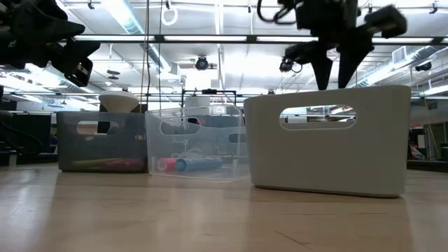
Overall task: Pick & Place Markers
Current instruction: Put the right blue highlighter into the transparent bin
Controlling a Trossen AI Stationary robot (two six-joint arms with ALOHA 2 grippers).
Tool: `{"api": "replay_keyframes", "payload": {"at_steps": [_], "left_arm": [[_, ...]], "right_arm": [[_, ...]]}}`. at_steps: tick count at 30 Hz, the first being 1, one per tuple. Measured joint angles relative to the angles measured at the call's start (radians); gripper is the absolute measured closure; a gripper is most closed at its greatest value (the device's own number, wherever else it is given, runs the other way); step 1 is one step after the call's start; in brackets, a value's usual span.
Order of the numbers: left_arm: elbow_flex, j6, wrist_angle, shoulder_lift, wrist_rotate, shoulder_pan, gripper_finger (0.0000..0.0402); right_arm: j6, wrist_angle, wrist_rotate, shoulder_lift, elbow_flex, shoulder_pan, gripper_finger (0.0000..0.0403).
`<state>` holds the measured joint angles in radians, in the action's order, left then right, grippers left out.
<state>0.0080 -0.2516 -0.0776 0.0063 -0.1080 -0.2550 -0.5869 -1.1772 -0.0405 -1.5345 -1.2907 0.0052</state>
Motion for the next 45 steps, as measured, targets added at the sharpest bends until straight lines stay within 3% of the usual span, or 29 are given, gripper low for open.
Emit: {"api": "replay_keyframes", "payload": {"at_steps": [13,25,32,45], "left_arm": [[0.000,0.000,0.000,0.000,0.000,0.000,0.0248],[0.000,0.000,0.000,0.000,0.000,0.000,0.0248],[0.000,0.000,0.000,0.000,0.000,0.000,0.0248],[0.000,0.000,0.000,0.000,0.000,0.000,0.0248]], "right_arm": [[-0.239,-0.012,0.077,0.000,0.000,-0.266,0.0247],[-0.379,-0.032,0.078,0.000,0.000,-0.497,0.0247],[-0.505,-0.028,0.078,-0.001,0.001,-0.603,0.0247],[-0.555,-0.028,0.082,-0.001,0.003,-0.748,0.0247]]}}
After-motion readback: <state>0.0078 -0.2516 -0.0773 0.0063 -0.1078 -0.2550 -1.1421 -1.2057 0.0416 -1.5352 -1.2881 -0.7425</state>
